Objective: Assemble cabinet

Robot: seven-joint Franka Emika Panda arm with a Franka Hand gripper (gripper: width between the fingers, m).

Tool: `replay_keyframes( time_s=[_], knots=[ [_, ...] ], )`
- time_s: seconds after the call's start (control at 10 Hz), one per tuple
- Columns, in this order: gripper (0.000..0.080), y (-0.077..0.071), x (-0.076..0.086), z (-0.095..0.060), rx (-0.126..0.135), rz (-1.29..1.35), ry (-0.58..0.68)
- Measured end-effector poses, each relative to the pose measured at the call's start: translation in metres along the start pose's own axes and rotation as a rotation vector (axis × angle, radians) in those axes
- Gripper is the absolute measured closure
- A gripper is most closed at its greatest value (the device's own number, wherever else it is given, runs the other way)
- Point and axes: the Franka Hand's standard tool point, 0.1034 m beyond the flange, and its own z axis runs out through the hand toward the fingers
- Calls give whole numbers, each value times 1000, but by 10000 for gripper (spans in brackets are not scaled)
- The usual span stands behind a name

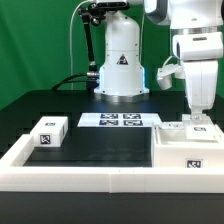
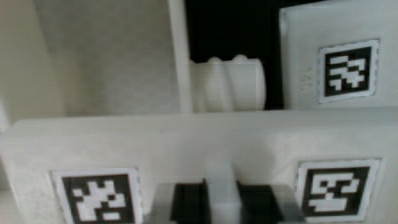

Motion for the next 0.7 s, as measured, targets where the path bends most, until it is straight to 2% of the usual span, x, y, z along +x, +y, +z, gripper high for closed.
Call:
replay_keyframes(
  time_s=[0.4, 0.5, 0.6, 0.7],
  knots=[
    [729, 30, 0, -1, -24, 9, 18],
    [729, 39, 0, -1, -29, 11, 23],
    [729, 56, 0, -1, -37, 9, 31],
    [729, 61, -1, -1, -40, 10, 33]
  ],
)
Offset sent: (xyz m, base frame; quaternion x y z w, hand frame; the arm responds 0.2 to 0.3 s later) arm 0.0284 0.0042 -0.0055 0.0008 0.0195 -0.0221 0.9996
